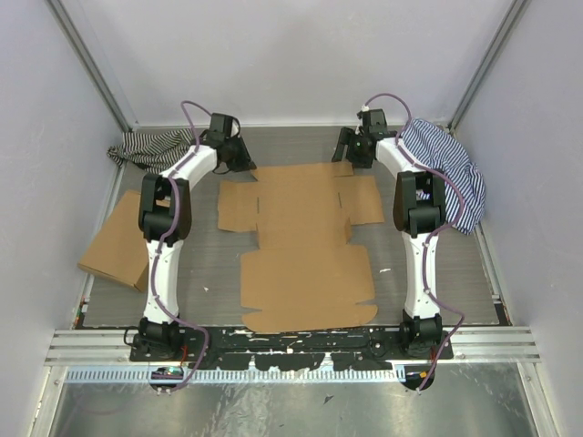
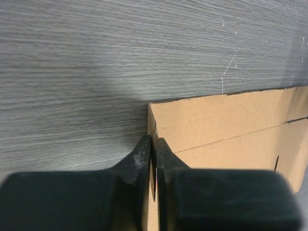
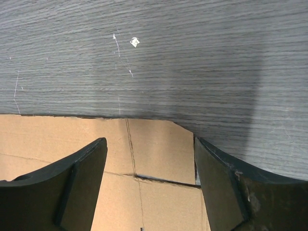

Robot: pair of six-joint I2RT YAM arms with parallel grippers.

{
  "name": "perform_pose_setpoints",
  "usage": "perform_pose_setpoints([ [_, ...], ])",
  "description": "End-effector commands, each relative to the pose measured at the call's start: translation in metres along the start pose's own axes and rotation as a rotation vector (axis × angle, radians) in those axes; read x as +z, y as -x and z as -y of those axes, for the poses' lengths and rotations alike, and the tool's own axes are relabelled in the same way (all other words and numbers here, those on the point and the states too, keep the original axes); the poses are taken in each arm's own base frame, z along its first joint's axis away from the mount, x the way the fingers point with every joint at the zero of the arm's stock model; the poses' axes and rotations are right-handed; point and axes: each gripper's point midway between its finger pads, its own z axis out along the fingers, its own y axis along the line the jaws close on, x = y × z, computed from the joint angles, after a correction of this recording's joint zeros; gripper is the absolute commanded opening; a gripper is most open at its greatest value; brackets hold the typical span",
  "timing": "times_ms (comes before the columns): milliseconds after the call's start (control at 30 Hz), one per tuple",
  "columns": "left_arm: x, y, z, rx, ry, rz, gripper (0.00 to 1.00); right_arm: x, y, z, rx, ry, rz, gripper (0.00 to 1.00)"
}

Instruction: Fold the paper box

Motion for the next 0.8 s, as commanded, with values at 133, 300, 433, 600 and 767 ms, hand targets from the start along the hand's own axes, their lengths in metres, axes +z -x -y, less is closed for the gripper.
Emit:
perform_pose_setpoints([
  [133,-0.005,0.006,0.0,0.011,0.016,0.002,0.0,-0.025,0.017,-0.017,-0.002,0.032,0.045,0.78],
  [300,-0.023,0.011,0.013,0.07,-0.027,0.035,0.0,-0.043,0.026,-0.016,-0.001,-0.004,0.073,0.81],
  [433,-0.038,0.011,0.022,0.11,-0.06,0.041,0.0,-0.049,0.027,-0.009,-0.007,-0.03,0.066,0.82],
  [600,-0.046,0.006,0.032,0.122,-0.113,0.026,0.0,-0.045,0.018,-0.005,-0.011,-0.025,0.036,0.81],
  [767,-0.069,0.015,0.051,0.146,-0.183,0.111,0.0,-0.049,0.018,-0.006,-0.021,-0.019,0.046,0.8],
])
